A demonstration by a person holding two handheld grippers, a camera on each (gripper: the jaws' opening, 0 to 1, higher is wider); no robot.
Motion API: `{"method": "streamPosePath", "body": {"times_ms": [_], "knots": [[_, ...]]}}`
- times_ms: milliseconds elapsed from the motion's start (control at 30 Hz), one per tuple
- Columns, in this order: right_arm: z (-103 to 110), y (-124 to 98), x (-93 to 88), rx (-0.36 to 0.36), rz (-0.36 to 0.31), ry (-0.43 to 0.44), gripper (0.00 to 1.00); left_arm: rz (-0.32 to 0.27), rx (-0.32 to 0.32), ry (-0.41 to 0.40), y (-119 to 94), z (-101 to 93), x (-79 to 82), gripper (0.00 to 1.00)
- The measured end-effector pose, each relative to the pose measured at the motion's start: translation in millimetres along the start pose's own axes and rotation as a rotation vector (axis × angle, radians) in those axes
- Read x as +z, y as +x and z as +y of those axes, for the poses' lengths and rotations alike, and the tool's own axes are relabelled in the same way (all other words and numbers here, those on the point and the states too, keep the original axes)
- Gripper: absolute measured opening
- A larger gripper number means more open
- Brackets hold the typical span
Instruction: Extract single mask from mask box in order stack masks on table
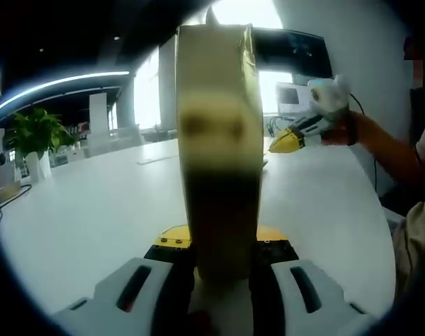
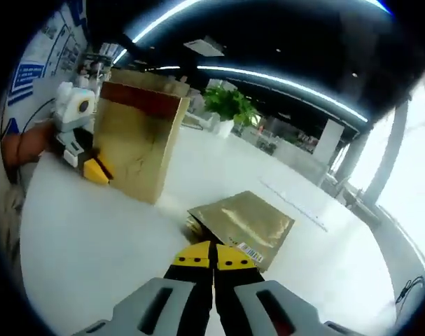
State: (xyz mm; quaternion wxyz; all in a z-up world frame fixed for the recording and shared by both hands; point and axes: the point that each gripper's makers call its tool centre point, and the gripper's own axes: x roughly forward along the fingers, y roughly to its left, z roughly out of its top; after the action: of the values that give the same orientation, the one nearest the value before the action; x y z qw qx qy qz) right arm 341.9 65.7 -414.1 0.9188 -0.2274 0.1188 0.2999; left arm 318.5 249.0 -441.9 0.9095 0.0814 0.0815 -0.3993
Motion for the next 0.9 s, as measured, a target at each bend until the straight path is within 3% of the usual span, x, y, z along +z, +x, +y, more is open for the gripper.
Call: {"method": "streamPosePath", "body": {"times_ms": [167,300,600,667,700,767,833,900], "knots": [[-1,-7,-3.4,-0.063,-0.056,0.103,0.0,0.001,0.001,-0.002,0,0.2,0.2,0.2],[13,-9,-0.8,-0.065,-0.13,0.174,0.0,0.002,0.002,-0.002,0,1.4,-0.7,0.2],[28,-9,-11.5,-0.095,-0.131,0.223,0.0,0.004,0.003,-0.011,0,2.6,-1.3,0.2],[31,-6,-12.6,-0.082,-0.171,0.318,0.0,0.004,0.003,-0.012,0,1.8,-1.2,0.2],[30,-7,-14.1,-0.088,-0.153,0.29,0.0,0.005,0.005,-0.014,0,2.3,-1.3,0.2],[25,-11,-6.2,-0.099,-0.2,0.27,0.0,0.006,0.006,-0.019,0,2.2,-1.3,0.2],[31,-9,-9.8,-0.075,-0.178,0.284,0.0,0.006,0.007,-0.018,-1,3.9,-2.0,0.2],[29,-9,-12.4,-0.103,-0.164,0.233,0.0,0.006,0.008,-0.017,-1,3.2,-1.7,0.2]]}}
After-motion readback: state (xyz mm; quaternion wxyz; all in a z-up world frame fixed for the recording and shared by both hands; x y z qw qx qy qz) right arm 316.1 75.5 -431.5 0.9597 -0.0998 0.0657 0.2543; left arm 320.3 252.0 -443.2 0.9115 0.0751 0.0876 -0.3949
